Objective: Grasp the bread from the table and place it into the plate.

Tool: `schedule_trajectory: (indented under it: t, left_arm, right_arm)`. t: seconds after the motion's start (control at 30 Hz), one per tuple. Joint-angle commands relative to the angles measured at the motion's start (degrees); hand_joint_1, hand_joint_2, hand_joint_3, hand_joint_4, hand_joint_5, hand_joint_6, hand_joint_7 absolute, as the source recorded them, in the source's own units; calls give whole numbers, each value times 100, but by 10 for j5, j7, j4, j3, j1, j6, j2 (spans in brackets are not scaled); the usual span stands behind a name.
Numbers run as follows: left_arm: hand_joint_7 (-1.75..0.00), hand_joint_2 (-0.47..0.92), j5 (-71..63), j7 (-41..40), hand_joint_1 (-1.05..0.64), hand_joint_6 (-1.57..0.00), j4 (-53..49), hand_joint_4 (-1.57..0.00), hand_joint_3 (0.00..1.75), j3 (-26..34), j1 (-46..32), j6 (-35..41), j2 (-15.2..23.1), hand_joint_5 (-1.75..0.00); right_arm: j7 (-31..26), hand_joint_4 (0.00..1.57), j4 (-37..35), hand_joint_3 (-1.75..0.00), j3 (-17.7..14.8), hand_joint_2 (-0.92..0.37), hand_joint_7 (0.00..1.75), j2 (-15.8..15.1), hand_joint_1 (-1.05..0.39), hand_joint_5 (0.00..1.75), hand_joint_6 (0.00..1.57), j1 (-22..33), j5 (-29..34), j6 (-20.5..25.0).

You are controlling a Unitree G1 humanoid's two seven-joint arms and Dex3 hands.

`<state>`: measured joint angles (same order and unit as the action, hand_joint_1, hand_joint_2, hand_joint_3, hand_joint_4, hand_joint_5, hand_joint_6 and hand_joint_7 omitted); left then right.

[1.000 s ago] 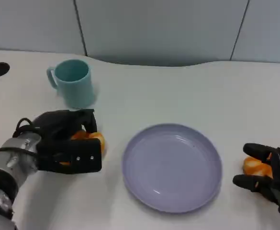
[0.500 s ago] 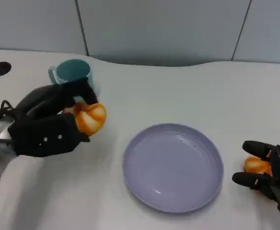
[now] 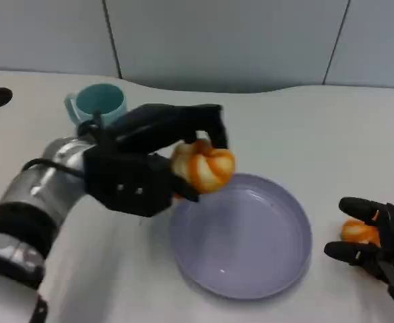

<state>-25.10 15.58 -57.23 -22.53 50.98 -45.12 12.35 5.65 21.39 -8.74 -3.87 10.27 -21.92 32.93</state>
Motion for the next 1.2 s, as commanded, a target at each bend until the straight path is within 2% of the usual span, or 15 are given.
schedule_trajectory:
  t: [0.03, 0.13, 0.27, 0.4, 0.63, 0.83, 0.97, 1.07, 1.13, 1.2]
  left_arm:
    - [-175, 67, -34, -11, -11, -56, -34, -78, 73, -26, 50, -3, -26, -175]
    - [-175, 63, -72, -40, -8, -55, -55, -77, 68, -53, 74, 7, -45, -175]
    - [-175, 68, -105, -74, -5, -59, -80, -82, 58, -75, 89, 16, -63, -175]
    - [-175, 69, -118, -83, -2, -59, -105, -79, 47, -85, 95, 31, -81, -175]
    - [-175, 74, -127, -80, -8, -56, -128, -76, 48, -101, 95, 34, -90, -175]
    - [-175, 73, -128, -61, -12, -47, -143, -63, 46, -109, 97, -3, -84, -175]
    - [-174, 73, -112, -2, -19, -38, -151, -54, 38, -102, 104, -12, -83, -175]
    - [-167, 75, -101, 38, -24, -31, -152, -41, 26, -95, 107, -10, -84, -175]
    - [-157, 77, -90, 82, -30, -25, -154, -26, 18, -92, 112, -6, -85, -166]
    - [-146, 79, -84, 112, -36, -23, -152, -19, 9, -88, 116, -6, -83, -157]
  right_arm:
    - [-8, 47, 13, -45, 1, -92, 75, -3, -35, 101, 46, 5, 5, 3]
    - [-11, 46, 16, -45, 2, -92, 75, -2, -35, 100, 47, 6, 2, 5]
    - [-11, 46, 15, -45, 3, -92, 75, 0, -35, 99, 47, 7, -1, 3]
    - [-13, 47, 17, -45, 6, -92, 74, 1, -36, 98, 47, 7, 2, 3]
    - [-8, 47, 18, -45, 9, -92, 73, 1, -36, 99, 46, 11, 0, -3]
    - [-6, 46, 20, -45, 9, -92, 73, 1, -36, 100, 46, 10, -1, 0]
    - [-3, 46, 16, -45, 7, -92, 73, 1, -37, 101, 46, 9, -4, -2]
    - [-3, 45, 16, -45, 6, -92, 73, 1, -36, 101, 47, 10, -4, -1]
    - [-1, 46, 16, -45, 7, -92, 73, 0, -37, 101, 46, 9, -4, -1]
    - [-2, 46, 16, -45, 6, -92, 73, 0, -37, 102, 46, 9, -4, 0]
